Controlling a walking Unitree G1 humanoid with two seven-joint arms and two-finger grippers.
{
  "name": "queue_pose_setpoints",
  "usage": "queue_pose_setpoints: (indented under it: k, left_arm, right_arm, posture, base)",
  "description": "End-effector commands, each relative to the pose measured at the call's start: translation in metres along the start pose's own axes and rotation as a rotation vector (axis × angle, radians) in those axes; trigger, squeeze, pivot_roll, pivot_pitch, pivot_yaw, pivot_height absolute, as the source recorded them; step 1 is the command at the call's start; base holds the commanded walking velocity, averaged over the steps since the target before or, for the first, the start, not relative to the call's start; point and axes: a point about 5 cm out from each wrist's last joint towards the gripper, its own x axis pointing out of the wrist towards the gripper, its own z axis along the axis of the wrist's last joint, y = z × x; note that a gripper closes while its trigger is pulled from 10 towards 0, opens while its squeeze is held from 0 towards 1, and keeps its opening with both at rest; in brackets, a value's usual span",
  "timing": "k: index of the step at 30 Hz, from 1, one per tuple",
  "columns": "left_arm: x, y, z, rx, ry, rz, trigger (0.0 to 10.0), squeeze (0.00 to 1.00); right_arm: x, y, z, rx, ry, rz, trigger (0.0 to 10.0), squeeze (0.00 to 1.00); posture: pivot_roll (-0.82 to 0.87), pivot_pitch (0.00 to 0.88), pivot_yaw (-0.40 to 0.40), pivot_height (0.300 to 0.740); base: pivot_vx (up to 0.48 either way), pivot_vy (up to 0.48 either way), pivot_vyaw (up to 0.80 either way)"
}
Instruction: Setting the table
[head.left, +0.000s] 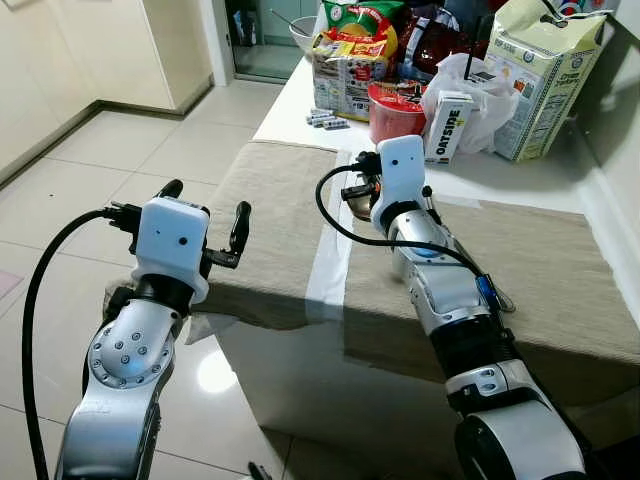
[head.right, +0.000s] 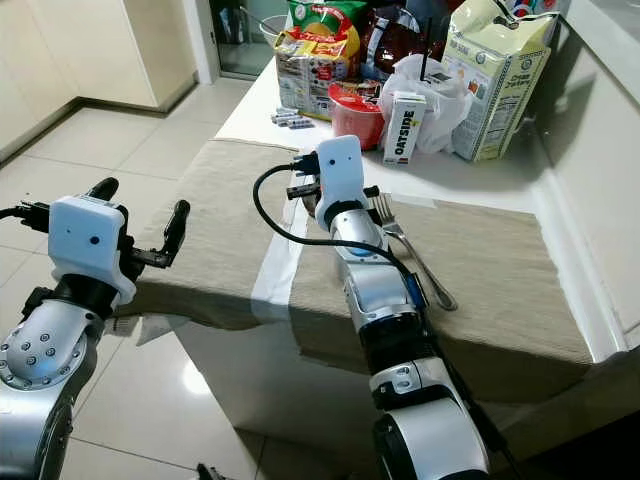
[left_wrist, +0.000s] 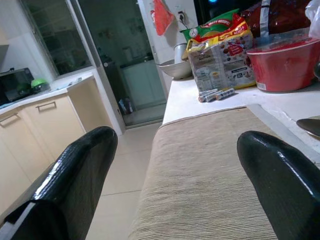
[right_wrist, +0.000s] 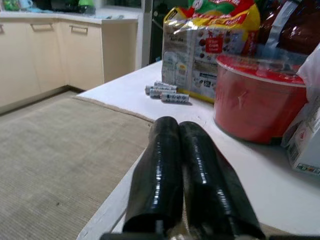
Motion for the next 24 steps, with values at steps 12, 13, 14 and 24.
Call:
queue_pose_setpoints:
  k: [12,13,14,24]
  left_arm:
    - [0.001,-0.001,0.001,0.022,-0.006,-0.009,10.0,0.0]
    - [0.002,-0.002,0.001,0.022,-0.008,-0.01,10.0,0.0]
    - [0.003,-0.002,0.002,0.028,-0.015,-0.015,10.0,0.0]
    - [0.003,-0.001,0.003,0.039,-0.02,-0.021,10.0,0.0]
  right_arm:
    - [-0.024,-0.008,-0.013,0.008,0.063,0.022,10.0,1.0]
    - [-0.024,-0.009,-0.013,0.007,0.063,0.02,10.0,1.0]
    - [-0.025,-0.008,-0.014,0.01,0.07,0.022,10.0,1.0]
    - [-0.029,-0.003,-0.015,0.028,0.088,0.039,10.0,1.0]
  posture:
    - [0.05,0.0,0.012,0.74]
    - [0.05,0.0,0.012,0.74]
    - [0.05,0.0,0.012,0.74]
    - [0.05,0.0,0.015,0.74]
  base:
    - [0.0,0.0,0.0]
    - [0.0,0.0,0.0]
    - [0.0,0.0,0.0]
    - [0.0,0.0,0.0]
